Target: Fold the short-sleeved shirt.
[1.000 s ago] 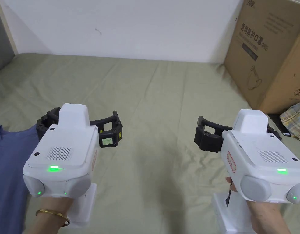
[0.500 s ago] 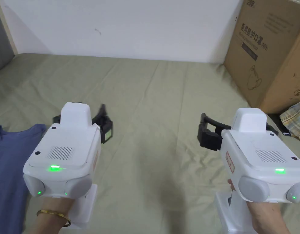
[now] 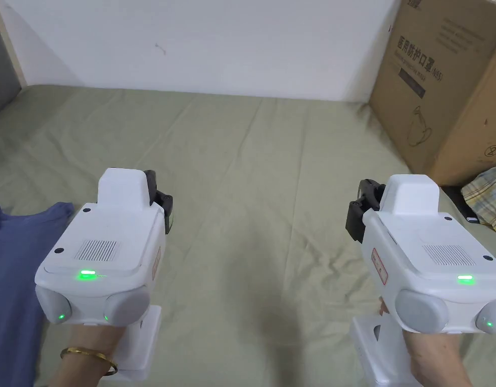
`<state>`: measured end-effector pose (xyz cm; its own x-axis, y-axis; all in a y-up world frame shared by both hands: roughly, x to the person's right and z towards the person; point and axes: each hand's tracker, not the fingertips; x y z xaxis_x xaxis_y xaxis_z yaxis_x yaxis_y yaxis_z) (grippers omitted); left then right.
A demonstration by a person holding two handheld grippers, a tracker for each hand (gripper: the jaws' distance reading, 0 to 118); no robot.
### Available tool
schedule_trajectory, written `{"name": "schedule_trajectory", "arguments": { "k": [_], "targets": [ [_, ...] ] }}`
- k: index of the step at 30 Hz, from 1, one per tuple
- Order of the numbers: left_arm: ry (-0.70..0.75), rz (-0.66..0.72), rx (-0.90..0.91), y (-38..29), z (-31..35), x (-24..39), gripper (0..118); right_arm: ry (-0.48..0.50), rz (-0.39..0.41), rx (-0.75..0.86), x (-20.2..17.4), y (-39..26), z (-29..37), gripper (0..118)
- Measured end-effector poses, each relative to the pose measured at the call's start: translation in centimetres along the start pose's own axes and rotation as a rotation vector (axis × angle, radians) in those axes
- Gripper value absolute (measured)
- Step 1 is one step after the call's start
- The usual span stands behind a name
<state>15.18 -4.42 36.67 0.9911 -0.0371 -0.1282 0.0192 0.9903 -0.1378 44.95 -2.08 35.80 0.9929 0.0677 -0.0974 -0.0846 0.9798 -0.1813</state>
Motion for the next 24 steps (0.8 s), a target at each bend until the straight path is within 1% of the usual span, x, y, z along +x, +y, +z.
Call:
{"name": "schedule_trajectory", "arguments": {
  "k": [13, 22, 24],
  "targets": [
    [-0.006, -0.005, 0.01, 0.03, -0.17, -0.07, 0, 0.015, -0.027, -0.017, 0.19, 0.09, -0.43, 0],
    [0.001, -0.003, 0.015, 0.17, -0.17, -0.36, 0, 0.027, -0.021, -0.019, -0.15, 0.35, -0.69, 0],
    [0.011, 0.004, 0.018, 0.28, -0.06, -0.79, 0, 0.041, -0.013, -0.022, -0.59, 0.58, -0.89, 0]
  ]
}}
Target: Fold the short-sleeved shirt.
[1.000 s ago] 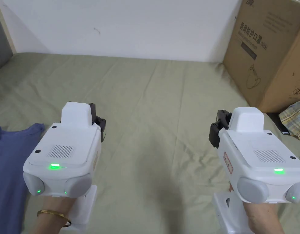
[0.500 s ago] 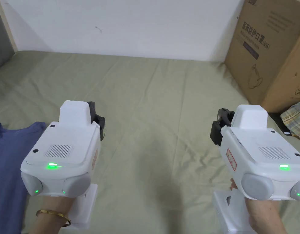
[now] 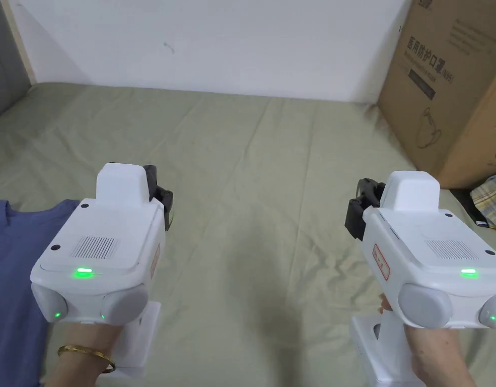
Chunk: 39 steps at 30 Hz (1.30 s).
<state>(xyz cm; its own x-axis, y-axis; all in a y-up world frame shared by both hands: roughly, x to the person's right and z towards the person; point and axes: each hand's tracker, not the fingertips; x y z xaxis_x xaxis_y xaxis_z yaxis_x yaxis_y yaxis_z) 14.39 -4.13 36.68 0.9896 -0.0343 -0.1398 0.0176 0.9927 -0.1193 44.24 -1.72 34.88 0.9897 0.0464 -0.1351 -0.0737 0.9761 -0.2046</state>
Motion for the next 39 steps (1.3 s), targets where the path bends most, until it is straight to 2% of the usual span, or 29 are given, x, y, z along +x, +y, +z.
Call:
{"name": "schedule_trajectory", "arguments": {
  "k": [6, 17, 21, 26, 33, 35, 37, 38, 39],
  "targets": [
    [0.125, 0.02, 0.011, 0.0, 1.9, -4.4, 0, 0.118, 0.037, 0.024, -4.0, 0.8, -0.9, 0],
    [0.482, 0.013, 0.006, -0.5, 10.1, -15.8, 0, 0.485, 0.075, 0.058, -17.6, 2.1, -2.0, 0],
    [0.576, 0.02, -0.002, -1.0, 12.9, -18.3, 0, 0.576, 0.096, 0.063, -21.4, 2.3, -1.7, 0],
    [0.642, 0.032, -0.013, -1.5, 14.8, -20.0, 0, 0.636, 0.123, 0.067, -24.0, 2.3, -1.1, 0],
    [0.656, 0.055, -0.024, -1.9, 15.1, -20.5, 0, 0.662, 0.13, 0.06, -24.4, 2.2, -1.0, 0],
    [0.65, 0.07, -0.027, -2.0, 14.7, -20.7, 5, 0.661, 0.125, 0.057, -24.4, 2.2, -1.1, 0],
    [0.641, 0.094, -0.045, -2.0, 14.2, -21.2, 22, 0.658, 0.125, 0.054, -24.2, 2.2, -1.2, 0],
    [0.622, 0.106, -0.069, -2.1, 13.7, -21.6, 35, 0.658, 0.128, 0.052, -24.2, 2.2, -1.2, 0],
    [0.604, 0.112, -0.089, -2.1, 13.2, -21.9, 62, 0.658, 0.129, 0.051, -24.1, 2.2, -1.4, 0]
  ]
}}
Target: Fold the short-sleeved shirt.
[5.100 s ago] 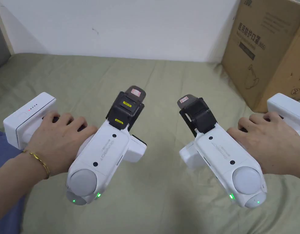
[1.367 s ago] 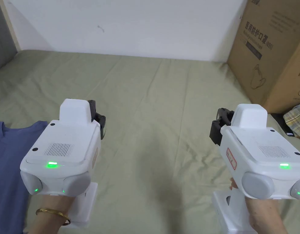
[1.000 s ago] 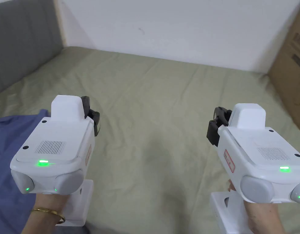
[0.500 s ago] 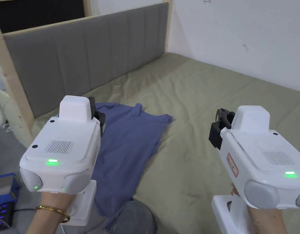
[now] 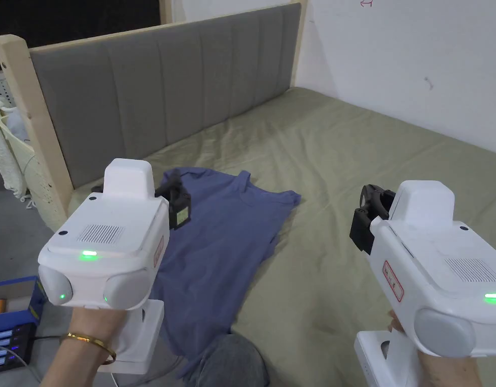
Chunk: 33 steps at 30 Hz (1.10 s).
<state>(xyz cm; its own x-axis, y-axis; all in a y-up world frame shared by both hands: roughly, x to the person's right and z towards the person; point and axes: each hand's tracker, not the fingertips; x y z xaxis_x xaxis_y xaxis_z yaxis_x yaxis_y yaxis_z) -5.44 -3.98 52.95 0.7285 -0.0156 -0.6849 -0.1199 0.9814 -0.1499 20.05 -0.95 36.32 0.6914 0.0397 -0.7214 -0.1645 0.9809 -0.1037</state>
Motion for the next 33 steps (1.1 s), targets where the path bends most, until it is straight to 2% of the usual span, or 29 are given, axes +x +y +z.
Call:
{"name": "schedule_trajectory", "arguments": {
  "k": [2, 3, 4, 9, 13, 18, 22, 27, 29, 30, 31, 33],
  "targets": [
    [-0.019, -0.003, -0.045, 0.1, -1.8, 0.2, 103, -0.003, -0.005, -0.001, 0.3, 0.0, -0.1, 0],
    [-0.026, -0.004, -0.062, 0.1, -2.6, 0.4, 118, -0.006, -0.007, -0.002, 0.4, 0.0, -0.1, 0],
    [-0.012, -0.014, -0.059, 0.1, -3.4, 0.2, 118, -0.009, -0.007, -0.003, 0.6, 0.0, -0.3, 0],
    [-0.127, -0.059, -0.189, 0.4, -10.4, 1.7, 118, -0.023, -0.008, -0.02, 1.3, -0.1, -1.5, 0],
    [-0.197, -0.174, -0.349, 0.0, -17.9, 4.4, 118, -0.038, -0.016, -0.043, 2.2, -0.5, -3.0, 0],
    [-0.265, -0.188, -0.598, -2.0, -28.0, 7.8, 118, -0.054, -0.021, -0.091, 3.4, -1.5, -5.4, 0],
    [-0.271, -0.296, -0.761, -4.6, -34.0, 10.9, 118, -0.083, -0.023, -0.133, 4.4, -2.6, -7.1, 0],
    [-0.286, -0.28, -0.894, -7.7, -38.4, 13.0, 118, -0.113, -0.041, -0.184, 5.6, -4.3, -8.6, 0],
    [-0.314, -0.248, -0.938, -8.6, -39.4, 13.4, 111, -0.12, -0.04, -0.204, 6.1, -5.1, -9.1, 0],
    [-0.315, -0.242, -0.96, -9.1, -39.8, 13.5, 102, -0.123, -0.038, -0.215, 6.3, -5.3, -9.3, 0],
    [-0.318, -0.233, -0.98, -9.4, -40.0, 13.4, 90, -0.126, -0.038, -0.222, 6.5, -5.5, -9.4, 0],
    [-0.364, -0.207, -1.027, -9.9, -40.0, 13.5, 54, -0.131, -0.042, -0.234, 6.8, -5.9, -9.5, 0]
  ]
}}
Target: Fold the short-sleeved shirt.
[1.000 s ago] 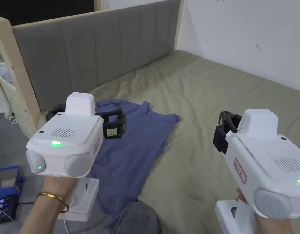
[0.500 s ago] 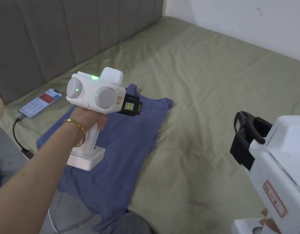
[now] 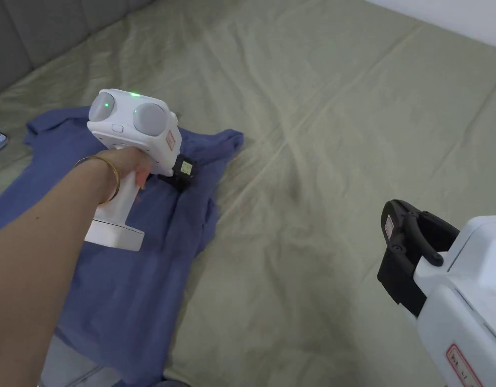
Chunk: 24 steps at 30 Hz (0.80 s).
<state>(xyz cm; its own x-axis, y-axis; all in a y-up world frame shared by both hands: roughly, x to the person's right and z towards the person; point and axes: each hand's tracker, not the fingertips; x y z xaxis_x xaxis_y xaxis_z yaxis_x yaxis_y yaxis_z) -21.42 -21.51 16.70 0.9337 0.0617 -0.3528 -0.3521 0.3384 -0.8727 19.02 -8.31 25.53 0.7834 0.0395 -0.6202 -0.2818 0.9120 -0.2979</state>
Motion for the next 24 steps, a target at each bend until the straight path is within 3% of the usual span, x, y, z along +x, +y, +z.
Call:
{"name": "schedule_trajectory", "arguments": {
  "k": [1, 2, 3, 7, 9, 12, 18, 24],
  "targets": [
    [-0.022, 0.005, -0.018, -0.2, 0.0, 0.5, 46, -0.001, -0.001, -0.004, 0.1, -0.1, -0.1, 0],
    [0.033, -0.005, 0.016, 0.0, 0.3, 0.3, 29, -0.002, -0.003, -0.007, 0.1, -0.1, 0.0, 0],
    [0.031, -0.011, 0.014, 0.0, 0.4, 0.3, 0, -0.003, -0.005, -0.007, 0.2, -0.2, 0.1, 0],
    [0.067, 0.056, 0.044, -0.7, 1.0, 0.3, 0, 0.0, -0.009, -0.002, 0.1, -0.3, 1.1, 0],
    [0.072, 0.024, 0.084, -1.3, 2.2, 0.7, 0, 0.0, -0.007, 0.002, 0.1, -0.2, 1.7, 0],
    [0.088, 0.051, 0.214, -2.1, 4.8, 0.6, 0, -0.002, -0.005, 0.015, 0.1, 0.2, 3.0, 0],
    [0.06, 0.202, 0.409, -5.3, 11.8, -0.7, 0, -0.001, 0.002, 0.075, -0.1, 1.1, 6.8, 0],
    [0.05, 0.159, 0.569, -8.7, 21.0, -0.1, 0, 0.003, 0.018, 0.138, -0.3, 1.2, 11.8, 0]
  ]
}}
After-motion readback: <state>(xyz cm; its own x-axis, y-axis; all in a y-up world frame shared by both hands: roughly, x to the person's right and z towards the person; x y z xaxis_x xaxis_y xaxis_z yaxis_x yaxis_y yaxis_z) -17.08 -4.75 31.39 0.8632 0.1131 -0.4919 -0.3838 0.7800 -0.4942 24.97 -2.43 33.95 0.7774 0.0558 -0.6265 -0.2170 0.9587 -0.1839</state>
